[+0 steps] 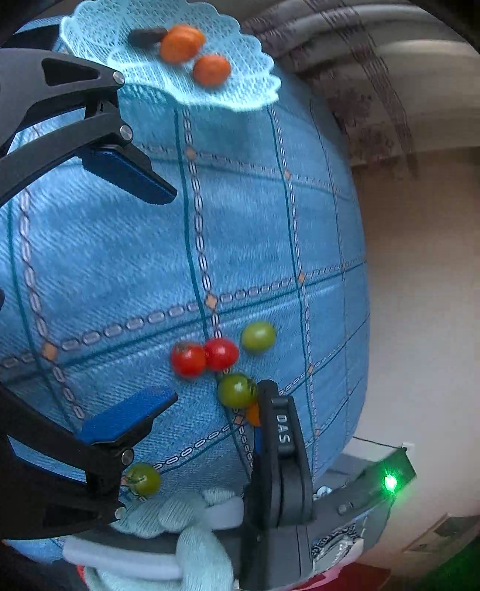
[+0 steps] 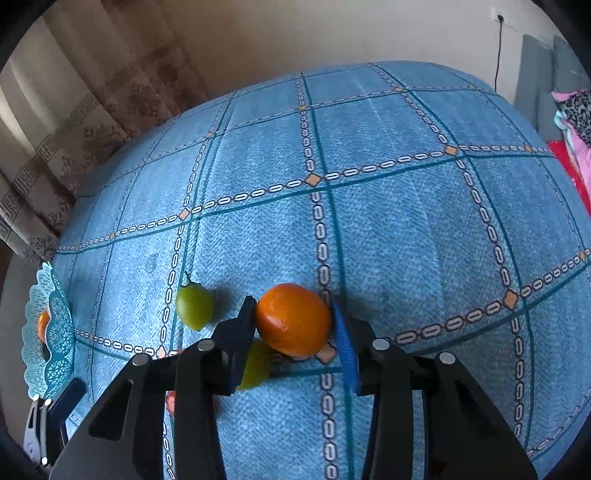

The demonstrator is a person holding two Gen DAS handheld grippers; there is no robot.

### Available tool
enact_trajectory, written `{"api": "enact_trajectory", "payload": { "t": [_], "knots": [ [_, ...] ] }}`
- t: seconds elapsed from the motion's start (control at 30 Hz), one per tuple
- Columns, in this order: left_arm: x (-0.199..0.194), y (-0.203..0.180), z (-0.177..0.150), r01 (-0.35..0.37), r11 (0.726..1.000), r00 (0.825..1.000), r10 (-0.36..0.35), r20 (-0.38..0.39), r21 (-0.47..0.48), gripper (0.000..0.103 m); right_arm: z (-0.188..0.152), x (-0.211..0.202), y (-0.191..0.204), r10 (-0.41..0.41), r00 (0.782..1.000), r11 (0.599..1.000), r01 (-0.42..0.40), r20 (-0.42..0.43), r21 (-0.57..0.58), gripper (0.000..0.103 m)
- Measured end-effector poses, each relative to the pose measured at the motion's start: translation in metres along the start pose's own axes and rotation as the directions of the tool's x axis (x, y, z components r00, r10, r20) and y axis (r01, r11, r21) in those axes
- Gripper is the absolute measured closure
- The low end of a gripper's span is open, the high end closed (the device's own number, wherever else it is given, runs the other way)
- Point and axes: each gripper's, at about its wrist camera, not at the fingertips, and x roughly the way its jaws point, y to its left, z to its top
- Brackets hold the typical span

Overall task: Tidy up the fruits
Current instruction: 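Grasp the tangerine with the right tool while the left tool grasps a red cherry tomato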

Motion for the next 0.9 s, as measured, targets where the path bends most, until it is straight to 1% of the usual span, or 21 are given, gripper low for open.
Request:
{"api": "enact_trajectory", "payload": {
  "t": [0.17,0.23,0.3,0.43,0.5,0.53,0.57,0.63,0.7,0.8,0.9],
  "knots": [
    [0.019,-0.010,0.005,0.001,1.000,1.000,-0.001,-0.026,0.020,0.004,-0.003,-0.008,-0.014,0.025,1.000,1.000,-0.026,0.009,0.015,0.062],
    [0.027,-0.014,0.007,0.000,1.000,0.999,0.001,-0.038,0.028,0.010,-0.004,-0.009,-0.017,0.032,0.999,0.999,-0.033,0.011,0.018,0.062],
    [0.035,-0.018,0.009,0.006,1.000,0.998,-0.005,-0.055,0.029,0.021,-0.005,-0.010,-0.020,0.043,0.999,0.999,-0.043,0.014,0.020,0.062],
    [0.048,-0.025,0.013,0.028,0.999,0.997,-0.026,-0.079,0.021,0.031,-0.008,-0.009,-0.026,0.058,0.998,0.998,-0.058,0.010,0.029,0.062],
    [0.055,-0.030,0.016,0.028,0.999,0.996,-0.026,-0.082,0.027,0.039,-0.009,-0.007,-0.027,0.061,0.998,0.998,-0.061,0.006,0.036,0.062],
    [0.056,-0.032,0.016,0.023,0.999,0.997,-0.020,-0.078,0.030,0.041,-0.009,-0.005,-0.028,0.065,0.998,0.997,-0.065,0.005,0.040,0.062],
    [0.058,-0.033,0.016,0.018,0.999,0.997,-0.015,-0.073,0.033,0.044,-0.010,-0.005,-0.029,0.073,0.997,0.996,-0.073,0.008,0.045,0.062],
    [0.060,-0.035,0.017,0.030,0.999,0.997,-0.028,-0.068,0.031,0.051,-0.010,-0.005,-0.028,0.074,0.997,0.996,-0.075,0.012,0.046,0.062],
    [0.055,-0.038,0.016,0.058,0.998,0.996,-0.056,-0.066,0.029,0.063,-0.011,-0.007,-0.029,0.073,0.997,0.996,-0.073,0.015,0.043,0.062],
    [0.051,-0.037,0.013,0.089,0.996,0.994,-0.087,-0.069,0.023,0.072,-0.013,-0.008,-0.031,0.077,0.997,0.996,-0.078,0.017,0.048,0.062],
    [0.045,-0.033,0.007,0.108,0.994,0.991,-0.108,-0.073,0.005,0.073,-0.016,-0.015,-0.036,0.081,0.996,0.995,-0.082,0.024,0.053,0.062]
  ]
}}
